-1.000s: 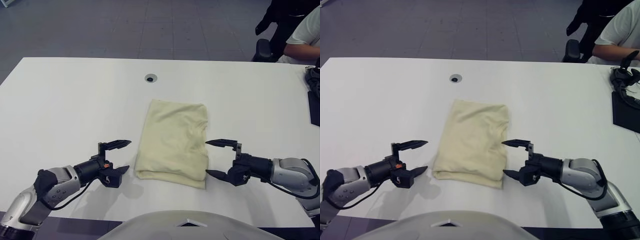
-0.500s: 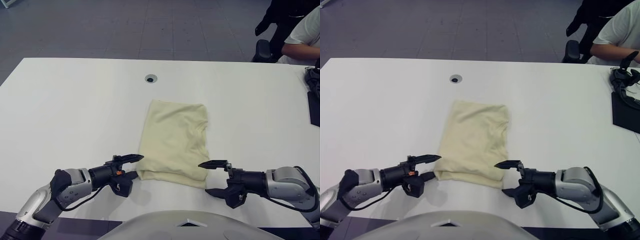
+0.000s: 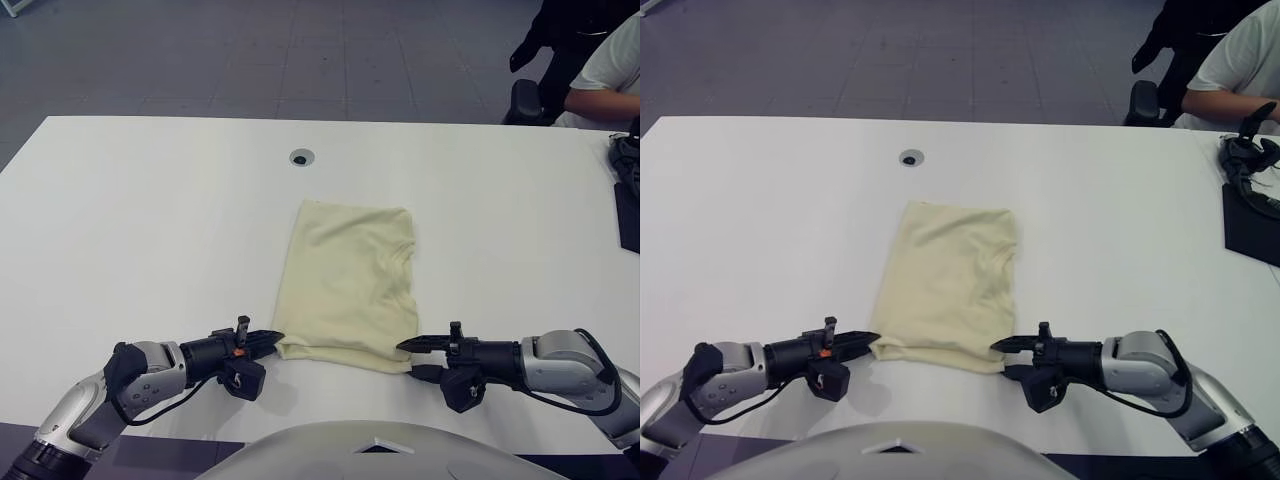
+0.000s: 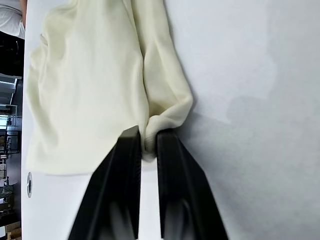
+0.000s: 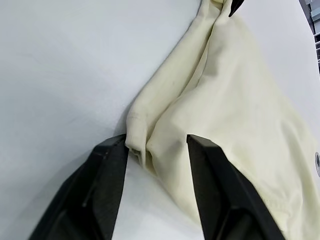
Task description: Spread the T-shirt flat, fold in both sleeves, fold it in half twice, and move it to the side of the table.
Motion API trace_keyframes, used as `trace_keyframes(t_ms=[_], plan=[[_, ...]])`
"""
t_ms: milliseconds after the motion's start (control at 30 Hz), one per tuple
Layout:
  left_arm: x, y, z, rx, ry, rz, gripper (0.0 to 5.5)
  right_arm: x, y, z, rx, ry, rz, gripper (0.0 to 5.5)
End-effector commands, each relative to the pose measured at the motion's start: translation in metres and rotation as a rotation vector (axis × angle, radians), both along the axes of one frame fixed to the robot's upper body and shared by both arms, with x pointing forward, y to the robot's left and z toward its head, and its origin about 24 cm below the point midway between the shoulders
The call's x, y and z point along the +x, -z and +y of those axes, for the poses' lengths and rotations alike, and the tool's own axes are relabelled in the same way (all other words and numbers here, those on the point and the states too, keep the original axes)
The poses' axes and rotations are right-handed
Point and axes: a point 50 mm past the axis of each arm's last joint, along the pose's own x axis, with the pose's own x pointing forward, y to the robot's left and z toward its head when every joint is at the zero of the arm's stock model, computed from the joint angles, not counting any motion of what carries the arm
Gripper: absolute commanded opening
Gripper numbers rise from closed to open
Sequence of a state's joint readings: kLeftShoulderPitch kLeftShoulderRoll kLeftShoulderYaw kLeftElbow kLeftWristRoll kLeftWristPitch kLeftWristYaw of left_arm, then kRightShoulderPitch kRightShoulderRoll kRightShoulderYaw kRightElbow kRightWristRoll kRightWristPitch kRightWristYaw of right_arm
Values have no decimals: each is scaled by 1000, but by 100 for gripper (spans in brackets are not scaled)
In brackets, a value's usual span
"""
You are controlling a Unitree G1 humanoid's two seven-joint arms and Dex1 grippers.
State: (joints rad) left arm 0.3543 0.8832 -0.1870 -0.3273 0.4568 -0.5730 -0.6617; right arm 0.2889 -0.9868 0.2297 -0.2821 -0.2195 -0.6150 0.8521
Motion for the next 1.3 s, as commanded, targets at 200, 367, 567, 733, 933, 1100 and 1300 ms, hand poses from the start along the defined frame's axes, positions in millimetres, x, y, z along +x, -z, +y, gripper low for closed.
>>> trace_keyframes(t_ms=[200,367,567,733,933,1100,1300], plan=[[0,4,4,20,-20,46,5,-6,14,-6,-67,30,116,54],[-1,5,6,21,-33,66,5,-5,16,-8,-62,58,147,3],[-17,-15,8,-74,-107,299,5,0,-8,-14,141,209,373,3],[-33,-47,13,-188,-138,488,5,-1,-37,-25,319,241,619,3],[-46,-87,19,-336,-146,602,5,-10,-74,-31,567,195,751,3],[-51,-103,18,-347,-113,604,5,-14,-87,-31,564,175,726,3],[-35,-103,20,-325,-114,595,5,6,-79,-29,520,226,623,3]])
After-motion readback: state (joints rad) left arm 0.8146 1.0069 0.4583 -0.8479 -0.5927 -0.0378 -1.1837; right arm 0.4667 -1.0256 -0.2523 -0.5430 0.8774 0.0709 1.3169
